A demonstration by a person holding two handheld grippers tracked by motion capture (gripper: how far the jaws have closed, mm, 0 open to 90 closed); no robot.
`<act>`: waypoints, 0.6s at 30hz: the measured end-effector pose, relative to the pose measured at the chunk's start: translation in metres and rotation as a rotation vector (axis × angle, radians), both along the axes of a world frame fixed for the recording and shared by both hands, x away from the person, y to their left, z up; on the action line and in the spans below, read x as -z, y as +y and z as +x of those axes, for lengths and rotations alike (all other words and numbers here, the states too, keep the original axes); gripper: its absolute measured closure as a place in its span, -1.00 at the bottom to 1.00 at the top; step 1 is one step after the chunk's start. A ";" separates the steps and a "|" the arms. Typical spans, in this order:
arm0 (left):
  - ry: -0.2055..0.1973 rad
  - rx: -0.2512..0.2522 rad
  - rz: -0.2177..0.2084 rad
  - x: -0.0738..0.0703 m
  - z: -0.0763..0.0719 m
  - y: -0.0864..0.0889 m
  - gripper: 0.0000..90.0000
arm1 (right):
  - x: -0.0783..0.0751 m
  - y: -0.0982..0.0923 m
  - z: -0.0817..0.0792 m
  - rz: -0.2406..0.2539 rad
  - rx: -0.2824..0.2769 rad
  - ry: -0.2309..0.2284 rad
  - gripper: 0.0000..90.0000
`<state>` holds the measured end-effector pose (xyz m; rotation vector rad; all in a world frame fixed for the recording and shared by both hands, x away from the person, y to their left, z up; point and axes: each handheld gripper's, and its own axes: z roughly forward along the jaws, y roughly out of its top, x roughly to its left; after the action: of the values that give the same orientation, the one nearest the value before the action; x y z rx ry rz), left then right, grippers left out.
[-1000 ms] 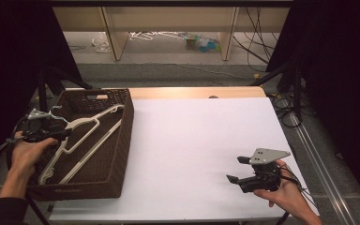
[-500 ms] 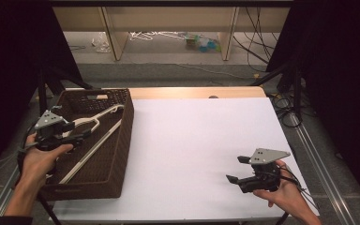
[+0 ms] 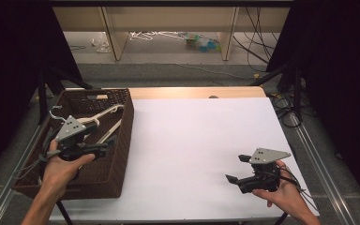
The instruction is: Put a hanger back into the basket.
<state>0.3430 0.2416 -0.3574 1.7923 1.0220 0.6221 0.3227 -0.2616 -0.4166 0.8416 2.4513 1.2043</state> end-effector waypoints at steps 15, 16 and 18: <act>-0.028 0.082 -0.061 0.015 -0.010 -0.035 -0.63 | 0.001 0.000 0.000 0.023 -0.004 -0.019 -0.63; -0.028 0.088 -0.063 0.016 -0.010 -0.037 -0.63 | 0.001 0.000 0.000 0.025 -0.003 -0.016 -0.63; -0.032 0.097 -0.058 0.017 -0.011 -0.042 -0.63 | 0.002 0.000 0.001 0.026 -0.002 -0.027 -0.63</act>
<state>0.3317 0.2000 -0.3745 1.7642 0.9169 0.5545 0.3236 -0.2618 -0.4189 0.8244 2.4209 1.2420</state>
